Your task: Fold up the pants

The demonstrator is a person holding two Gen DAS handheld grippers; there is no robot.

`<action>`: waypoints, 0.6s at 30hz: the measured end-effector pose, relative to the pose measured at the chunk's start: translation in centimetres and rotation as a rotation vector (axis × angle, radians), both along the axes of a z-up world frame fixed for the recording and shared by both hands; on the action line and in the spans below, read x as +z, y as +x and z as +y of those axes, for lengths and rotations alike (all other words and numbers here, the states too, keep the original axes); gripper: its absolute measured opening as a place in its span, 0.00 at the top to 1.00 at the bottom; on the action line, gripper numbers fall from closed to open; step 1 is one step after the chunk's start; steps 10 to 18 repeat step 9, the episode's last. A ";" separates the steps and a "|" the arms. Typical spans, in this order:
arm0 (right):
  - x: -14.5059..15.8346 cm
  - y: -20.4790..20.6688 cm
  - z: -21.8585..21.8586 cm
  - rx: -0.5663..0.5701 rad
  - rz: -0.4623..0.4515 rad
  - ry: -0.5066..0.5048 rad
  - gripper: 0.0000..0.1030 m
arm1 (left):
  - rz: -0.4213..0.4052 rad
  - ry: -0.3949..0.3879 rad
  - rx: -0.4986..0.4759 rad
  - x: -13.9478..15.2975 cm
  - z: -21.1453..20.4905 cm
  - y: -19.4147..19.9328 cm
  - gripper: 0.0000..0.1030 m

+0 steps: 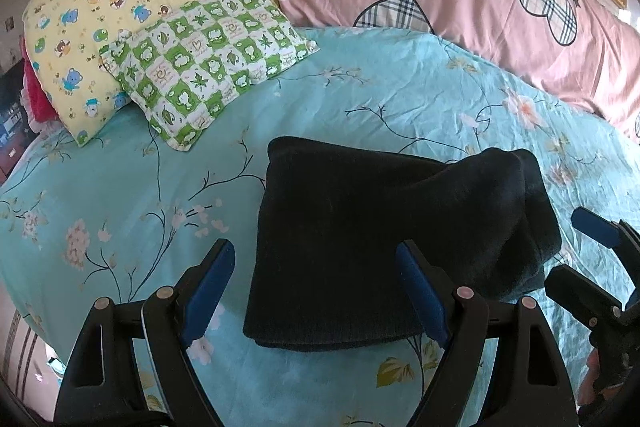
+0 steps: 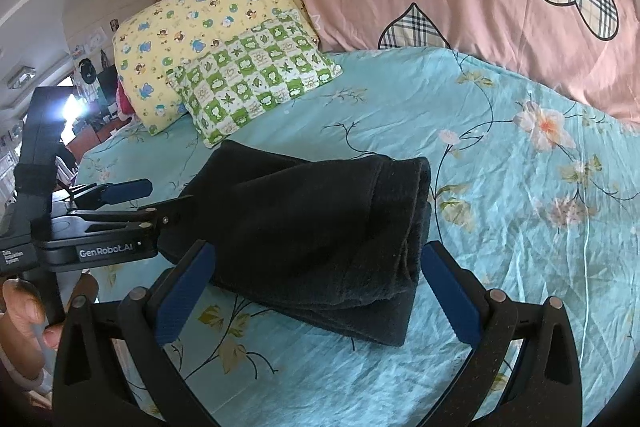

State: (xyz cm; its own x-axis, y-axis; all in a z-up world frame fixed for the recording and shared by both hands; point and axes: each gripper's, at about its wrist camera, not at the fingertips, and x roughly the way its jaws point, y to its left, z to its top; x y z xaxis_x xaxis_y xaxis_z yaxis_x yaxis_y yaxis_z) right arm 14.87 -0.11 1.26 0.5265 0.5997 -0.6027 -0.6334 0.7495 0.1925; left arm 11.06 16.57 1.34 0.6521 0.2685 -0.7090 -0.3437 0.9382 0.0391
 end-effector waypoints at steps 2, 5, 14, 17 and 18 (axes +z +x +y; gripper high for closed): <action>0.1 0.0 -0.1 -0.001 0.001 0.000 0.01 | -0.008 0.008 0.006 0.0 -0.1 0.0 0.19; 0.1 0.0 -0.1 -0.006 0.002 0.005 0.01 | -0.017 0.019 0.009 0.2 -0.2 0.0 0.19; 0.1 -0.1 0.0 -0.011 0.010 0.017 0.01 | 0.005 0.002 0.006 0.1 -0.1 0.2 0.19; 0.1 -0.1 0.0 -0.011 0.010 0.017 0.01 | 0.005 0.002 0.006 0.1 -0.1 0.2 0.19; 0.1 -0.1 0.0 -0.011 0.010 0.017 0.01 | 0.005 0.002 0.006 0.1 -0.1 0.2 0.19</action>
